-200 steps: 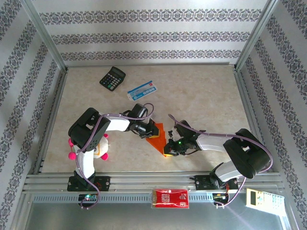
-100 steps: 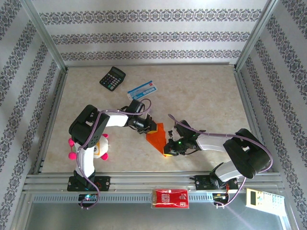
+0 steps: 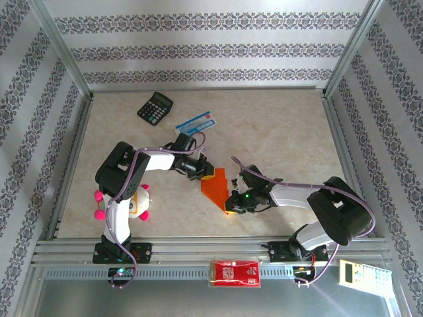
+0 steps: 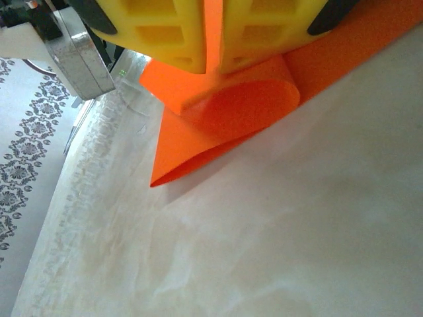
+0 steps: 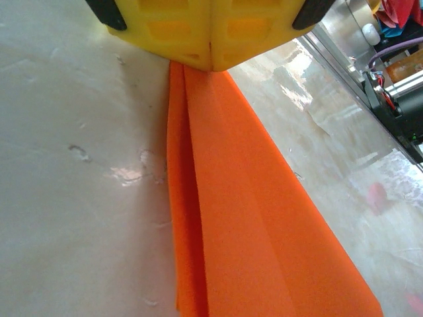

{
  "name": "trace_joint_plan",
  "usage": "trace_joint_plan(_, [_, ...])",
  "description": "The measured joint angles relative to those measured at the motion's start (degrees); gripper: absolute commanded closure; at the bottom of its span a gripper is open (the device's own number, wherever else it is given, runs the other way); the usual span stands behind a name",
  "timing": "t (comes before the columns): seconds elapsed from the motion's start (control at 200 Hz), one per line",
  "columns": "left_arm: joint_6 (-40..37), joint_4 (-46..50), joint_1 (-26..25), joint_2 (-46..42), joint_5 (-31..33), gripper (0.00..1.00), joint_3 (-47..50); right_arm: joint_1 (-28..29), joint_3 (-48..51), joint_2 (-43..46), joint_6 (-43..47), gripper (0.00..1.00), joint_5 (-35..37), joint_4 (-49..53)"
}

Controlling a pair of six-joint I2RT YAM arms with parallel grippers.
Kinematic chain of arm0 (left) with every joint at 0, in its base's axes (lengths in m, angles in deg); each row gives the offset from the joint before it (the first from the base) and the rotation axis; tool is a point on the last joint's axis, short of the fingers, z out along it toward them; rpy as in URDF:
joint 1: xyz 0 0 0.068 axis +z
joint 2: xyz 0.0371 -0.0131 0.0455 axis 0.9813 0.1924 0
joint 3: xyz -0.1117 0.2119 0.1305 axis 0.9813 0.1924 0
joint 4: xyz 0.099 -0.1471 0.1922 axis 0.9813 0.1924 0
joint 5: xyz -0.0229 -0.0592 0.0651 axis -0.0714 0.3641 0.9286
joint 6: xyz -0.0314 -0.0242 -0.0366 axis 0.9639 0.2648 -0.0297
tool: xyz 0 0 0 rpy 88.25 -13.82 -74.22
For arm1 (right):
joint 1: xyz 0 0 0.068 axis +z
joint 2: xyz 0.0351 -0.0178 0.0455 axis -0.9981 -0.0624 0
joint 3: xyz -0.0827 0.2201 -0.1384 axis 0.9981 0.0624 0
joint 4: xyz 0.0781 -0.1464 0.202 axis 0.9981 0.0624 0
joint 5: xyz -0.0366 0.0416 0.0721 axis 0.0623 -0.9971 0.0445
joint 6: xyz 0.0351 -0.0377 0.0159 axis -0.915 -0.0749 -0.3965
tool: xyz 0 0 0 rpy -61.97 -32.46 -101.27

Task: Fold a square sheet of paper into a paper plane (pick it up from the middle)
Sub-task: Fourth fold the wing at the center of the table.

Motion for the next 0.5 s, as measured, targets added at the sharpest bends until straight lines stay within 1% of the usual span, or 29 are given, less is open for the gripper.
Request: trace_joint_plan(0.5, [-1.6,3.9,3.0,2.4,1.2,0.82,-5.2,0.0,0.0,0.0,0.0,1.00,0.4,-0.4])
